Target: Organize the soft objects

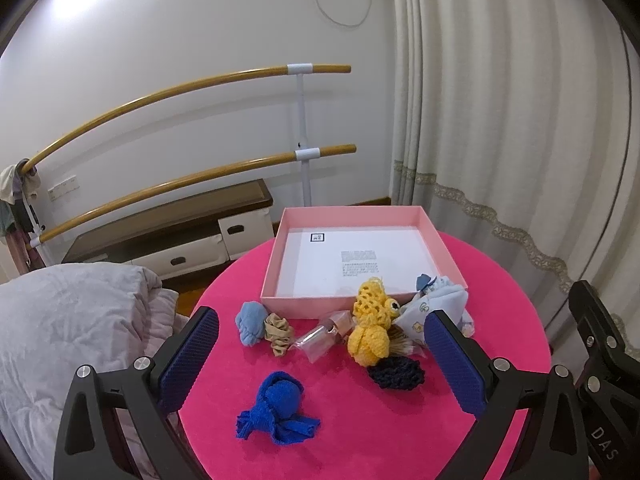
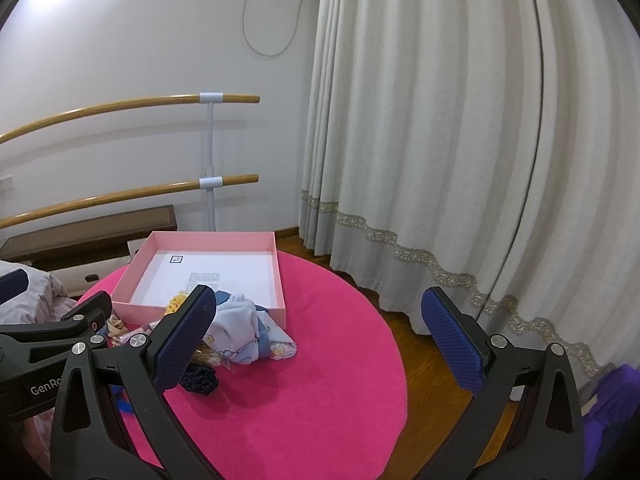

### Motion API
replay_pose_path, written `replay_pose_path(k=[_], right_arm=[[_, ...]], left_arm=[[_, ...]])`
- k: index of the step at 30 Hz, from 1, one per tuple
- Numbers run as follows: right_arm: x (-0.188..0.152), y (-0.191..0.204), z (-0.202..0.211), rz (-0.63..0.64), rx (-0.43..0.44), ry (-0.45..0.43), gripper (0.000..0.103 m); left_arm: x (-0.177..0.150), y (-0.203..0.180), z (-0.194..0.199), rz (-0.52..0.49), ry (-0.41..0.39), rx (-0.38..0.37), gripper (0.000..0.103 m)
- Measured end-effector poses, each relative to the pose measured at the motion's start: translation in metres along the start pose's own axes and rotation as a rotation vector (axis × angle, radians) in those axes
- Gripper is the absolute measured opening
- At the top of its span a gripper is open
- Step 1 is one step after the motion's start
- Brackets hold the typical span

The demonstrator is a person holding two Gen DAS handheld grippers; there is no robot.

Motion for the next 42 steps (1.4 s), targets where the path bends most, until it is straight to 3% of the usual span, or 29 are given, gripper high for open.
replay_pose_path(k=[30, 42], right_arm=[[0.0011, -0.0005, 0.0041, 0.007, -0.020, -0.018, 0.103], [-0.0015, 0.0024, -0.0052, 0.019, -0.015, 0.025, 0.103]], left_arm=[[0.0002, 0.0021, 0.0028, 0.006, -0.012, -0.011, 0.101], [-0.0028, 0.0035, -0.0051, 0.005, 0.031, -0.006, 0.101]])
Point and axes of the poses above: each gripper's, at about its wrist camera, not at the fingertips, and z roughly against the way its jaws point, y to its left, x to its top, the point moved 1 cm from there along -z, roughly the way its jaws point, and after that the axes turned 2 degrees about -x, right-handed, at the moved point
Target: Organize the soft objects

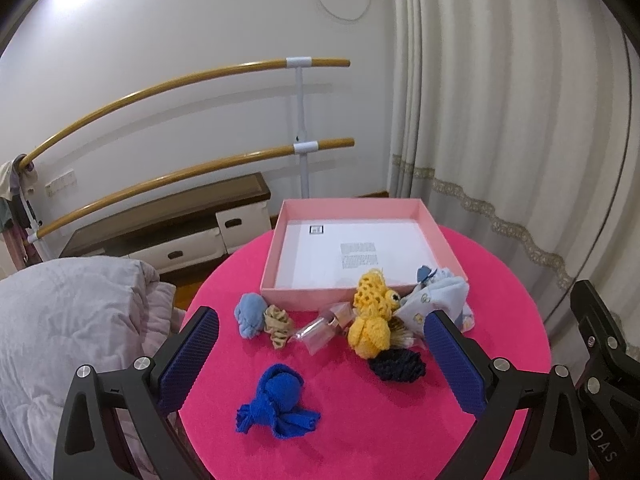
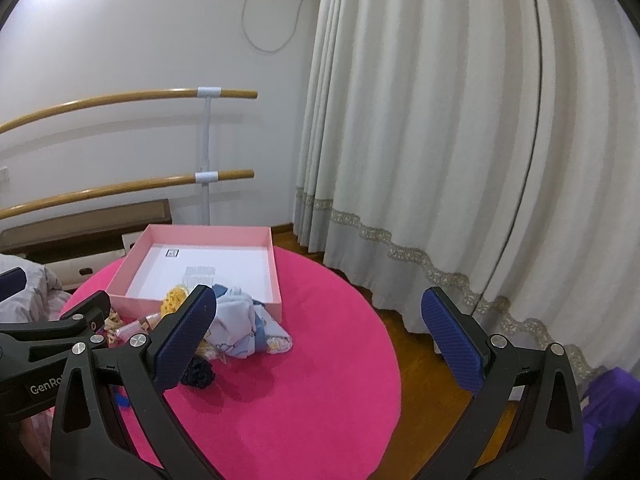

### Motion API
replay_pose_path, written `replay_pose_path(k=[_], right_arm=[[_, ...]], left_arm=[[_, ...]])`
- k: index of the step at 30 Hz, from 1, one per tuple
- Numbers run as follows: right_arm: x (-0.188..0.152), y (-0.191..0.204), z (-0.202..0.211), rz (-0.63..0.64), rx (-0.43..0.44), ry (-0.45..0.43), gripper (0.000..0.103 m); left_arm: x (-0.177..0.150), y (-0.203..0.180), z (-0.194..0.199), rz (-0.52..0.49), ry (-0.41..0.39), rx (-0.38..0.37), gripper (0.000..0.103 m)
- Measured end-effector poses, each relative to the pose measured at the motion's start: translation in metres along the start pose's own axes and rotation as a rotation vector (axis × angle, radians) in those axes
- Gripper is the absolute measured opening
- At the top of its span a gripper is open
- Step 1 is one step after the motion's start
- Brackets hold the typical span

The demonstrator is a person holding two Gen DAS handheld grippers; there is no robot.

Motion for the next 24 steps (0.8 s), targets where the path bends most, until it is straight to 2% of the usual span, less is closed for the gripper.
replay_pose_path(k=[10, 24], right_arm=[[-0.017, 0.010, -0.018, 0.029, 0.032, 0.100, 0.103], [-0.045, 0.027, -0.037, 0.078, 0.065, 0.224, 0.103]], left_arm=[[-0.009, 0.006, -0.022, 0.005, 0.114, 0.003, 0.098], [-0.030, 0.015, -0.060, 0.022, 0.234, 0.014, 0.097]])
Point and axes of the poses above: each gripper's, at about its wrist camera, not at the fingertips, and z roughly against the way its jaws point, y to its left, x to its top, the point moved 1 cm from there along -z, roughly the way its jaws point, and after that the axes turned 2 degrees about -x, right-handed, at the moved point
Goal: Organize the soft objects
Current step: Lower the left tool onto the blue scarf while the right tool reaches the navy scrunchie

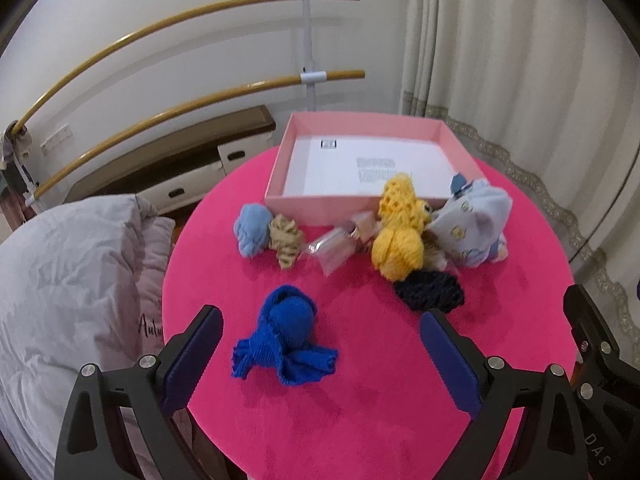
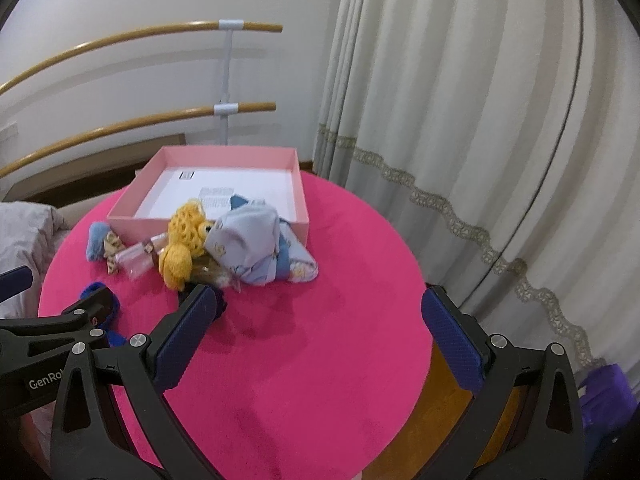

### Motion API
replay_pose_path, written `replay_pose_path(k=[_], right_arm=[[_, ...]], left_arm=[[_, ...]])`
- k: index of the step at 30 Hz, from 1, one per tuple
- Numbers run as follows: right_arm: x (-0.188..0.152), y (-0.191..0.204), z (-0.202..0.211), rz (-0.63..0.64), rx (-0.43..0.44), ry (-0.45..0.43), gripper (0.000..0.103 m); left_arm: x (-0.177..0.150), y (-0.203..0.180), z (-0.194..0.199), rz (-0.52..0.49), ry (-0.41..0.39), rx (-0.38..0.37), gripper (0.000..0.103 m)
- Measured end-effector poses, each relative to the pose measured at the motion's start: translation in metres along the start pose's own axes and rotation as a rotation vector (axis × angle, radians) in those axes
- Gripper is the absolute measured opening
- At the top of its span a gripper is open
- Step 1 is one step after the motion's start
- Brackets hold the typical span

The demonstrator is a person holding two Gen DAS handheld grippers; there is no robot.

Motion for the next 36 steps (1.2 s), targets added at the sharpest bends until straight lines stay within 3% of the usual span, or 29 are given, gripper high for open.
replay_pose_path(k=[12, 26, 29, 34, 36], right_arm=[[-0.010, 0.019, -0.022, 0.044, 0.042, 0.095, 0.103], [-0.016, 0.041, -0.064, 0.072, 0.053, 0.212, 0.103], [-0.018, 0.045, -0.072, 0.074, 0.063, 0.236, 0.103], [-0.020, 0.055, -0.083, 0.088, 0.094, 0.264, 0.103], [-0.021, 0.060, -0.088, 0.089, 0.118, 0.279, 0.103]], left_arm=[[-0.003, 0.024, -0.050, 0.056, 0.133, -0.051, 0.098], [-0.003, 0.060, -0.113, 0.132, 0.238, -0.025, 0.098], [-0.004, 0.064, -0.130, 0.160, 0.267, -0.054, 0.096], [-0.001, 0.069, -0.147, 0.147, 0.243, 0.003, 0.082], [0.000, 0.067, -0.145, 0.137, 0.210, -0.002, 0.062]])
Point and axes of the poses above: each gripper's, at about its wrist camera, not at the fingertips, and z roughly against the way its jaws point, y to its left, x to its top, the point moved 1 cm from there along -z, roughly the way its jaws point, and after that the axes turned 2 degrees about -x, right-handed, at the moved point
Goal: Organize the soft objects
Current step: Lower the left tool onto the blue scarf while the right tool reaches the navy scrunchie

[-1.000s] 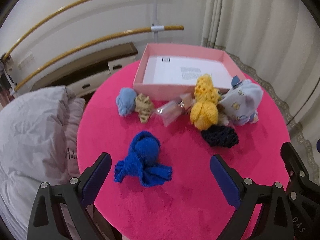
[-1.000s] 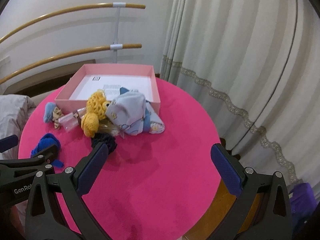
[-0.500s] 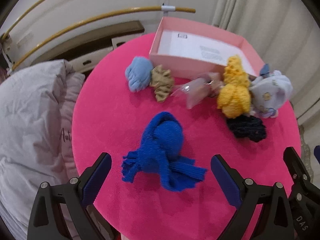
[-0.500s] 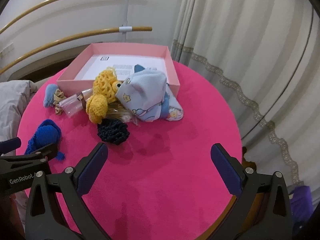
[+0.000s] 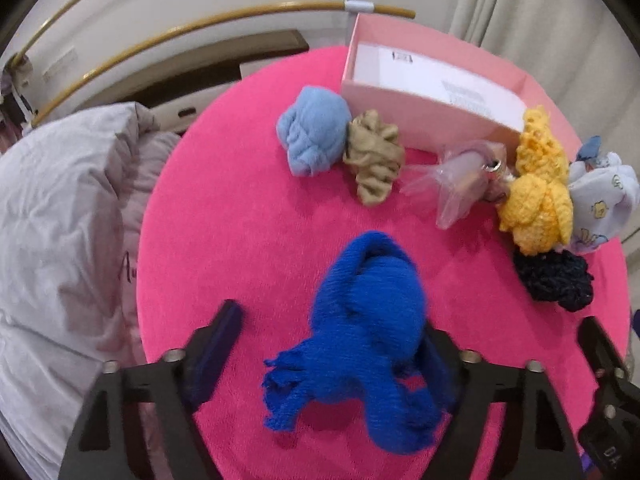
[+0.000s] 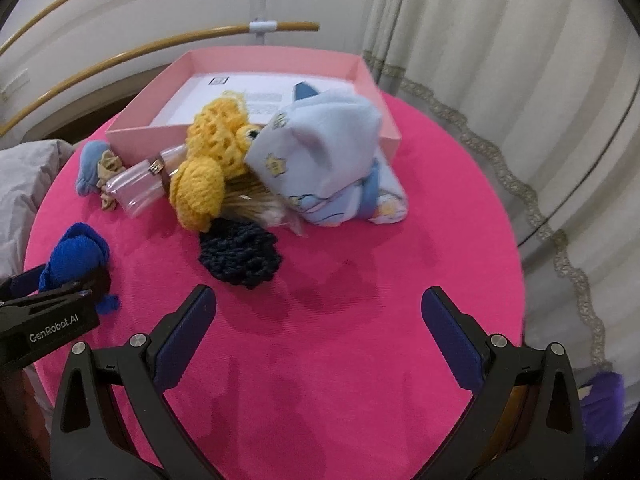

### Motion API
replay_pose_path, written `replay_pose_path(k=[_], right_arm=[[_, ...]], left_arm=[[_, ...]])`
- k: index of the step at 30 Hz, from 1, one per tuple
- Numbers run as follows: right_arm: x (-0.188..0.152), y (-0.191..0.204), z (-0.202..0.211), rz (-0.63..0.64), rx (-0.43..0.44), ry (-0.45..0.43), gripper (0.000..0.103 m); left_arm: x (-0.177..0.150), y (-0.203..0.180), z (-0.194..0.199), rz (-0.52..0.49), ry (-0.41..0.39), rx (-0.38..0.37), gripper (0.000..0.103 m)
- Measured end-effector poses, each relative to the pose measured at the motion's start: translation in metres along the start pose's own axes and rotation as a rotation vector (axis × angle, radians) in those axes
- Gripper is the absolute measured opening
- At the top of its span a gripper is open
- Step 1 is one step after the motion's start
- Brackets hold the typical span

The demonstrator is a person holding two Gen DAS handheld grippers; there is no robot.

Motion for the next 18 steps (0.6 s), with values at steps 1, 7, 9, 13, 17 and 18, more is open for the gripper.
replay_pose_path(k=[1, 7, 9, 13, 17, 18], right_arm=[[0.001, 0.002, -0.003, 0.001, 0.015, 0.007, 0.103], [0.007, 0.016, -0.017, 0.011, 0.087, 0.013, 0.097], [0.010, 0.021, -0.025, 0.002, 0.111, 0.033, 0.087], [0.011, 0.027, -0.041, -0.028, 0.174, 0.096, 0.066], [0.014, 0.032, -0.044, -0.035, 0.165, 0.070, 0.039], [0.014, 0.031, -0.044, -0.041, 0.172, 0.064, 0.030]], left_arm=[[0.000, -0.001, 0.001, -0.008, -0.009, -0.017, 0.056], [-0.009, -0.002, 0.004, -0.048, -0.026, -0.033, 0.038], [-0.011, -0.001, 0.006, -0.048, -0.030, -0.036, 0.038], [-0.012, -0.001, 0.009, -0.047, -0.027, -0.045, 0.038], [-0.012, -0.001, 0.009, -0.052, -0.027, -0.043, 0.038], [-0.012, 0.000, 0.010, -0.052, -0.026, -0.042, 0.038]])
Point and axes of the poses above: each gripper's, at about its wrist camera, not at the fingertips, and z roughly against the way its jaws point, y to its left, x to its top, the point moved 1 cm from there along -z, roughly the way its jaws point, and after that the axes turned 2 degrees about -x, right-handed, at the moved point
